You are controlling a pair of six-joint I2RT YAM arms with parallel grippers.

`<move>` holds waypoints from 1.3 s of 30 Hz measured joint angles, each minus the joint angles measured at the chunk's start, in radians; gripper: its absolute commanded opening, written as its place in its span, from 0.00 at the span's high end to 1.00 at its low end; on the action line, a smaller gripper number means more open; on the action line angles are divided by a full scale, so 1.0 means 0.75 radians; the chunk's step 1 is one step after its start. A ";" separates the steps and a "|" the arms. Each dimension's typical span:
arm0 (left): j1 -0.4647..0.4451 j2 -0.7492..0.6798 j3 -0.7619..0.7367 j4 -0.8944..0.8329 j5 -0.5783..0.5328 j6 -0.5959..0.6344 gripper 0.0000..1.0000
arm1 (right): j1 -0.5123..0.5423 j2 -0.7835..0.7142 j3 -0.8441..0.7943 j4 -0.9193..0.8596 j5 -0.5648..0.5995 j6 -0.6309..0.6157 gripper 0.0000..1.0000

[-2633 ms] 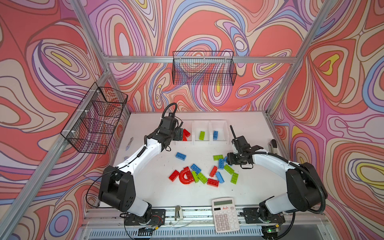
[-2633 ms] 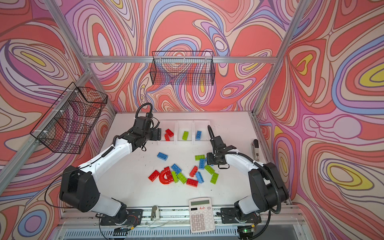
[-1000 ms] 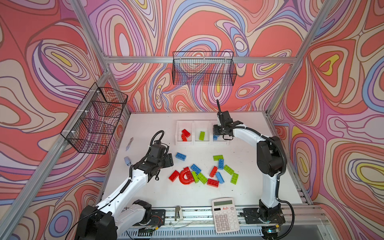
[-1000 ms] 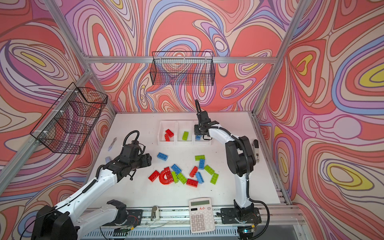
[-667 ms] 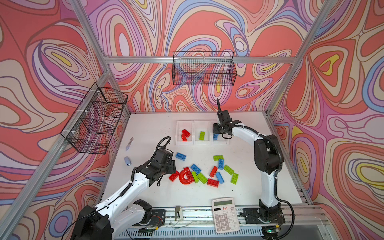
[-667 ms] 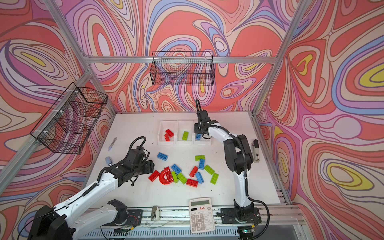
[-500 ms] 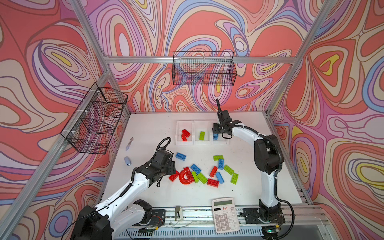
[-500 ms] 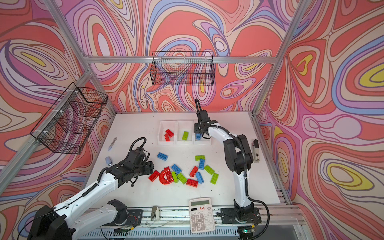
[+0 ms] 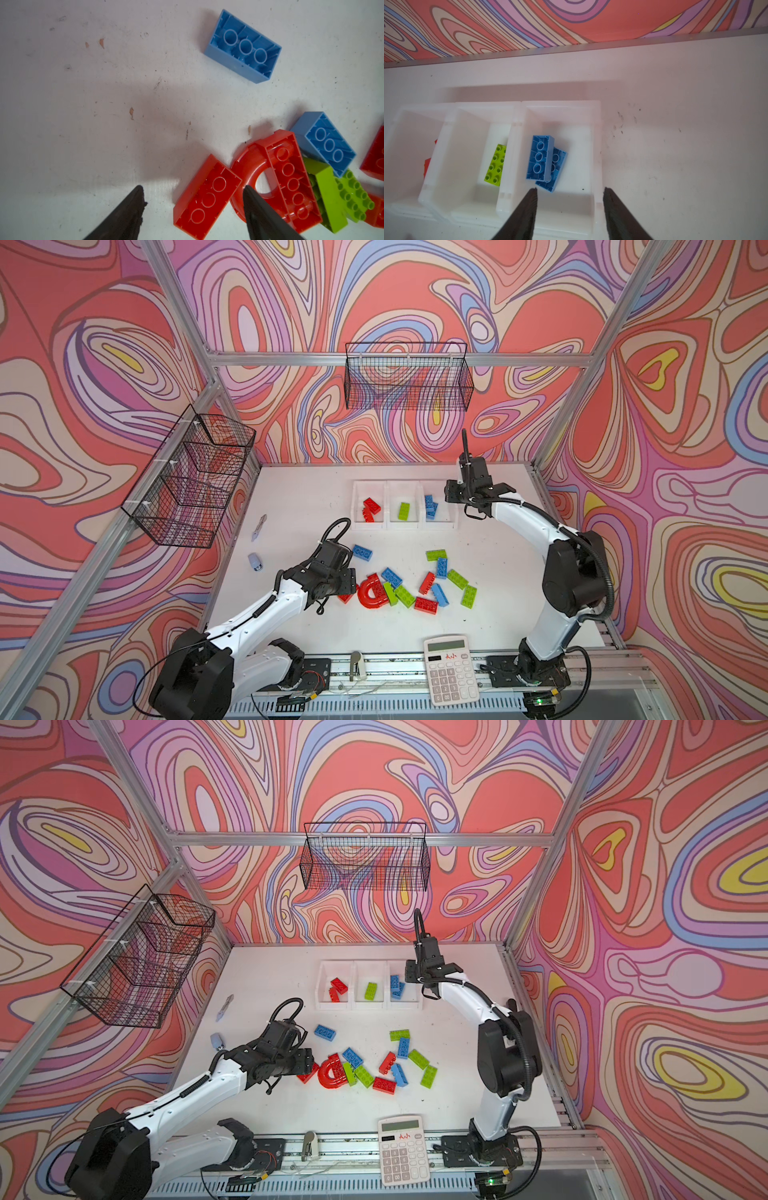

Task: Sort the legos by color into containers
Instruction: 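Grasp a red brick with the left gripper while the right gripper rises from the tray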

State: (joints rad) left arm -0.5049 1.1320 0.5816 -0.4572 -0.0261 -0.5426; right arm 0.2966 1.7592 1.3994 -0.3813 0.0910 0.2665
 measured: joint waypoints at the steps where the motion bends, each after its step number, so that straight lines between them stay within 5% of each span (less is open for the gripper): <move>1: -0.004 0.010 0.000 0.005 0.001 0.002 0.20 | -0.006 -0.034 -0.026 0.005 0.000 -0.001 0.45; 21: -0.127 0.184 0.001 0.025 -0.025 0.009 0.28 | -0.032 -0.164 -0.209 0.050 0.003 -0.015 0.45; 30: -0.131 0.204 0.001 0.026 -0.053 -0.025 0.56 | -0.037 -0.207 -0.258 0.058 -0.005 -0.015 0.47; 39: -0.131 0.201 0.069 -0.015 -0.108 -0.016 0.69 | -0.037 -0.224 -0.322 0.077 -0.098 0.028 0.48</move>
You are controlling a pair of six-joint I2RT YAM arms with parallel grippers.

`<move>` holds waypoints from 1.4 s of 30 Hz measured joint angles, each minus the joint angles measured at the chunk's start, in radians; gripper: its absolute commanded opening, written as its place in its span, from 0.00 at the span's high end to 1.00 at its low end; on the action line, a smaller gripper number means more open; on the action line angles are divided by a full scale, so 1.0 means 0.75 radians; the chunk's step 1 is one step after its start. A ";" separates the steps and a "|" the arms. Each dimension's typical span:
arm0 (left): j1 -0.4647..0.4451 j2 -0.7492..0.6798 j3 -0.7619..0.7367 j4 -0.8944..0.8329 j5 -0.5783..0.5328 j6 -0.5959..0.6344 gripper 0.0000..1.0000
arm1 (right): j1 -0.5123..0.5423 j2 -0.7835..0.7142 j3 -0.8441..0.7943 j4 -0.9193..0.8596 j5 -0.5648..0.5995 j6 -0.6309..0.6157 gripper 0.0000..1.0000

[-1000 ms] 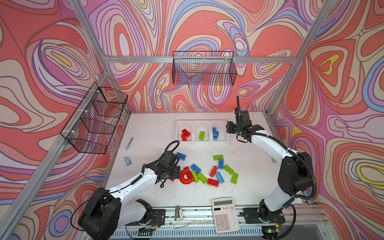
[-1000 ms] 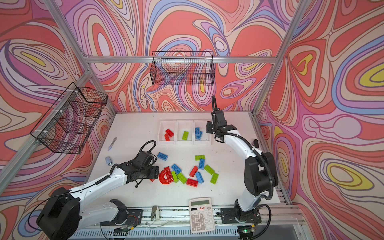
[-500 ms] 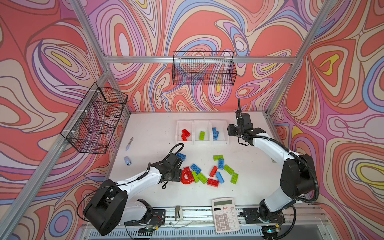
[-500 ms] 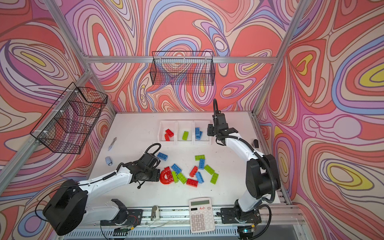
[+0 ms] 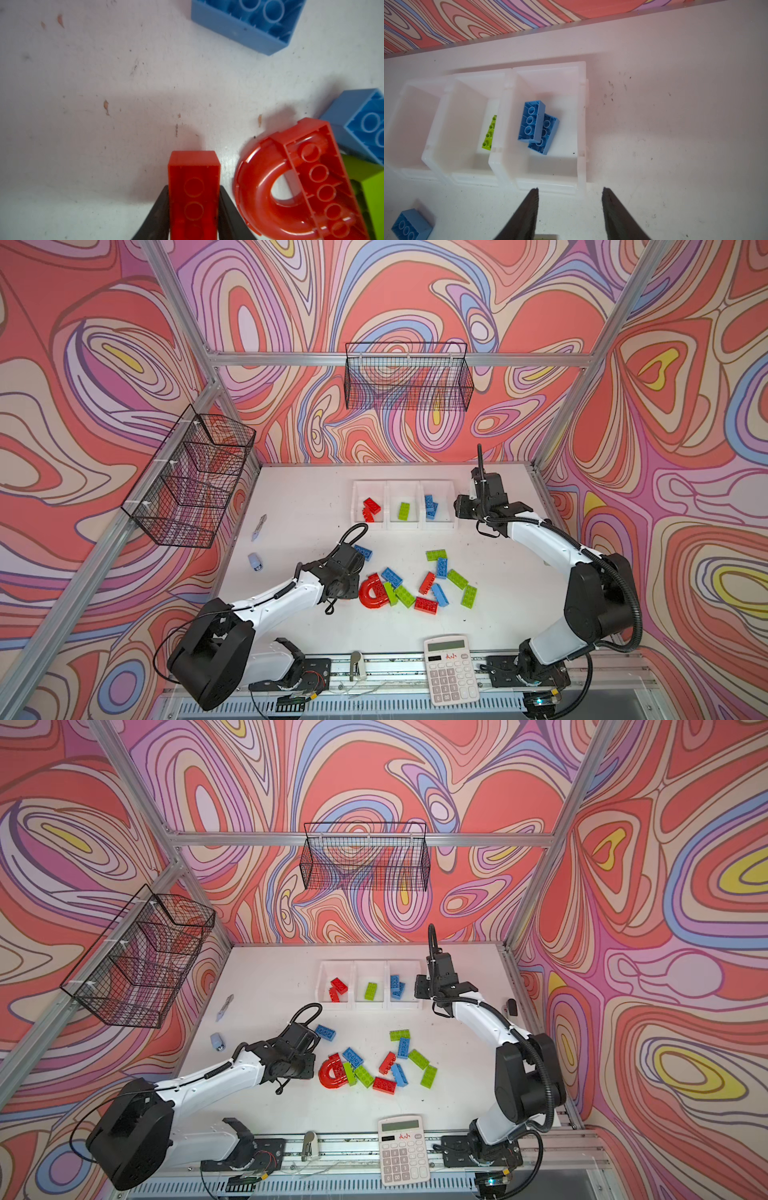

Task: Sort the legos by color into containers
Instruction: 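Release the red brick in the red compartment while the right gripper lowers, then grasp a blue brick with the right gripper and lift while the left gripper withdraws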

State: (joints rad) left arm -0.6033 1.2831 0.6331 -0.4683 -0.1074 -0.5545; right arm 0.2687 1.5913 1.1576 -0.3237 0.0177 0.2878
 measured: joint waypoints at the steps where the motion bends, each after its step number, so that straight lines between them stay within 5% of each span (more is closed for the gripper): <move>1: 0.000 -0.003 0.018 -0.006 -0.006 0.004 0.70 | 0.000 0.000 -0.001 0.005 -0.016 0.005 0.48; 11: 0.010 0.056 0.347 -0.023 -0.085 0.108 0.72 | 0.000 -0.015 -0.063 0.050 -0.169 0.084 0.49; 28: 0.236 0.806 1.078 0.139 -0.036 0.346 0.66 | 0.002 -0.279 -0.407 -0.017 -0.244 0.247 0.47; 34: 0.266 0.966 1.215 0.163 -0.012 0.355 0.54 | 0.004 -0.334 -0.461 -0.066 -0.244 0.283 0.46; 38: 0.269 0.981 1.223 0.183 -0.006 0.342 0.31 | 0.009 -0.344 -0.480 -0.071 -0.242 0.294 0.46; 42: 0.269 0.981 1.223 0.202 0.003 0.334 0.27 | 0.010 -0.345 -0.497 -0.083 -0.243 0.301 0.46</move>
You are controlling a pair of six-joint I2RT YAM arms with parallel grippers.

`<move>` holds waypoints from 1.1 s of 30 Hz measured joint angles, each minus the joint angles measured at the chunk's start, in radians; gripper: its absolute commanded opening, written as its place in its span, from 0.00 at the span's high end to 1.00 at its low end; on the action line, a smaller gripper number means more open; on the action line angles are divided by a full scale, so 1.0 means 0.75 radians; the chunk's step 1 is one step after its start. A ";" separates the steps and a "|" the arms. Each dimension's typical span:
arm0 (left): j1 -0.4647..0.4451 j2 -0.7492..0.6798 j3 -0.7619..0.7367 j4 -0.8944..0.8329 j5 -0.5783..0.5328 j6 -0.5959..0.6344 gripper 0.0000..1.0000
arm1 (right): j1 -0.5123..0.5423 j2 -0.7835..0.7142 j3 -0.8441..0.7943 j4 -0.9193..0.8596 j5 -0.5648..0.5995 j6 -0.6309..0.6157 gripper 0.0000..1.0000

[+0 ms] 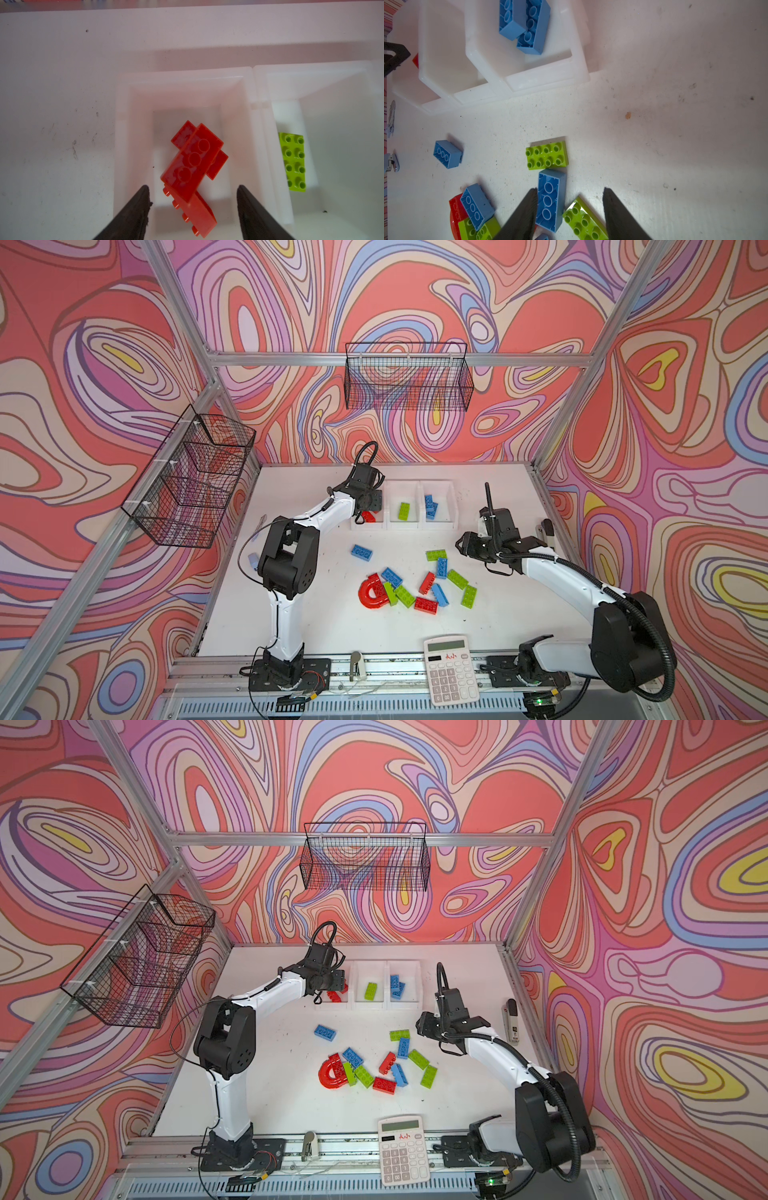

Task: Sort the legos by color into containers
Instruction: 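Grasp a blue brick with the right gripper and lift while the left gripper withdraws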

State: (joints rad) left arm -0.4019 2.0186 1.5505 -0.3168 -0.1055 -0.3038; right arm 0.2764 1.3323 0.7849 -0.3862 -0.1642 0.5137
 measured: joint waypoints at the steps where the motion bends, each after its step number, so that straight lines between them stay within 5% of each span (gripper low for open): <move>1: 0.000 -0.001 0.000 0.000 0.000 -0.001 0.27 | 0.000 0.002 0.001 -0.003 -0.002 0.001 0.46; 7: 0.000 -0.143 -0.129 0.035 -0.005 -0.008 0.28 | 0.033 0.052 0.036 -0.050 0.005 -0.011 0.43; 17: 0.002 -0.644 -0.596 0.238 0.048 -0.008 0.30 | 0.211 0.203 0.122 -0.098 0.105 -0.005 0.37; 33: 0.003 -0.916 -0.947 0.238 0.117 -0.093 0.31 | 0.358 0.369 0.134 -0.095 0.208 0.053 0.44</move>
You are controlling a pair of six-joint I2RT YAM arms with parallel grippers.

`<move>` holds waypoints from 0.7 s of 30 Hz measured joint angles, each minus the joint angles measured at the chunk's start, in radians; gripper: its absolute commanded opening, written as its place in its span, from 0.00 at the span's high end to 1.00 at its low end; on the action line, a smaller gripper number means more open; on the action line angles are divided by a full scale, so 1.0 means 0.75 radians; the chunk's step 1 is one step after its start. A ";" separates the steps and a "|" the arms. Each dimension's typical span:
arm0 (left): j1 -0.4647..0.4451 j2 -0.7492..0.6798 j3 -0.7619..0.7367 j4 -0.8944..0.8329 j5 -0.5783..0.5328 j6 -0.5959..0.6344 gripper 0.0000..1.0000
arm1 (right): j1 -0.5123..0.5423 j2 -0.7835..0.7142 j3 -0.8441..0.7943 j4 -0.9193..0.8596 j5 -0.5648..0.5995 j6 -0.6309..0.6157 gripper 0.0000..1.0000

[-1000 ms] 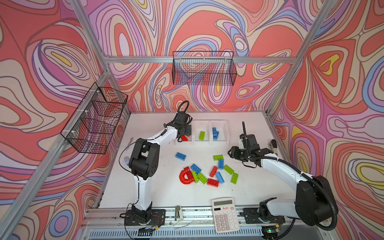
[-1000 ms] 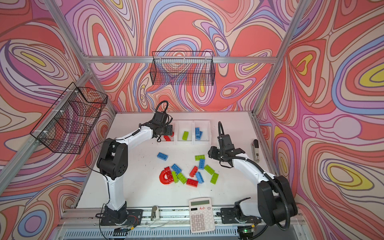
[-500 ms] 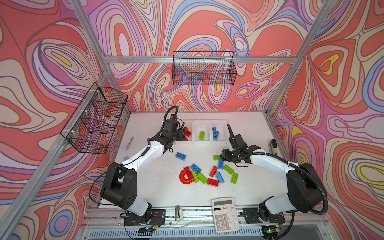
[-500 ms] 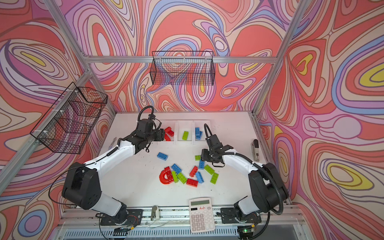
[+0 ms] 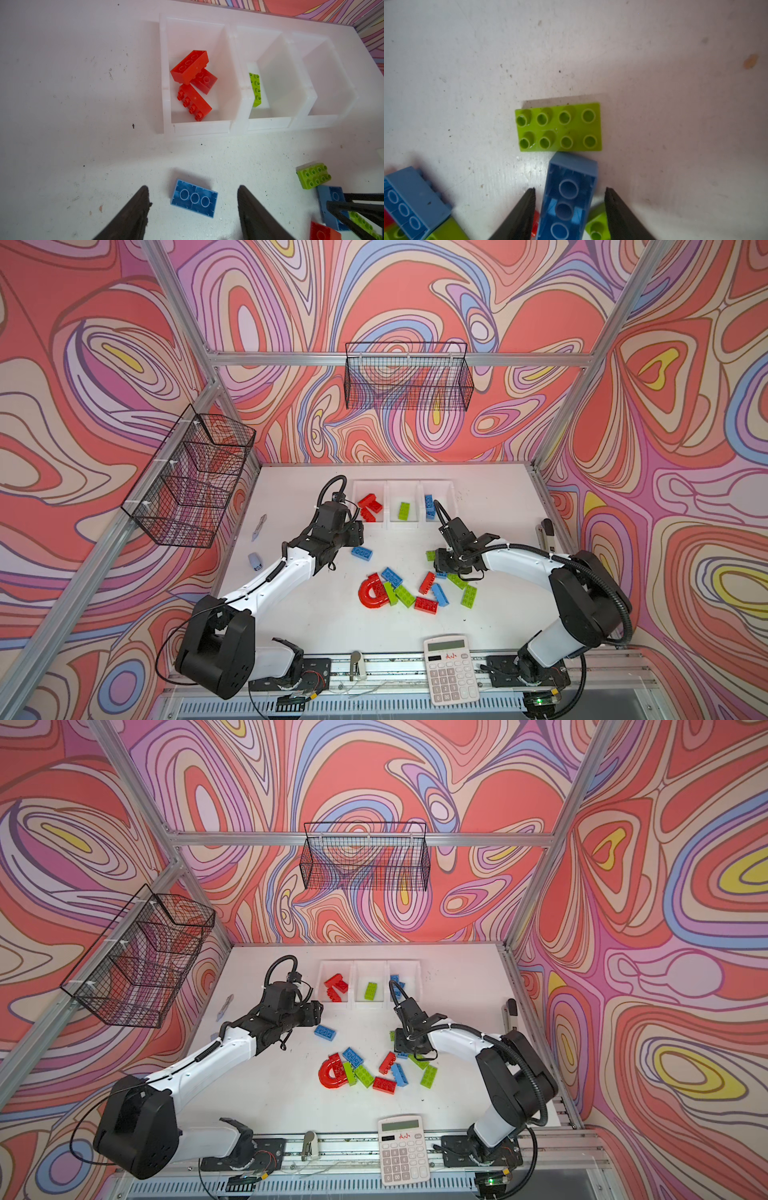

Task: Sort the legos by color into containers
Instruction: 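Grasp a blue brick with the right gripper and lift while the left gripper withdraws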

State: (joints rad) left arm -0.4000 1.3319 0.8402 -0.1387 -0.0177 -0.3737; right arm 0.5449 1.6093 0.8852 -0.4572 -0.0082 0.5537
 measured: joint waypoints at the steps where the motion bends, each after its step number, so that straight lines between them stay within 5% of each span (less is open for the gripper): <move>1: 0.000 -0.002 -0.005 0.000 0.003 -0.007 0.30 | 0.000 0.002 0.001 0.000 0.006 0.000 0.45; 21: 0.000 -0.027 -0.016 -0.030 0.025 -0.034 0.31 | 0.000 -0.016 0.019 0.028 0.093 -0.007 0.70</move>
State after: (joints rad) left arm -0.4000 1.3113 0.8284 -0.1608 0.0010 -0.3992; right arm 0.5449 1.5970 0.8993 -0.4358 0.0616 0.5488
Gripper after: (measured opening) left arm 0.696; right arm 0.339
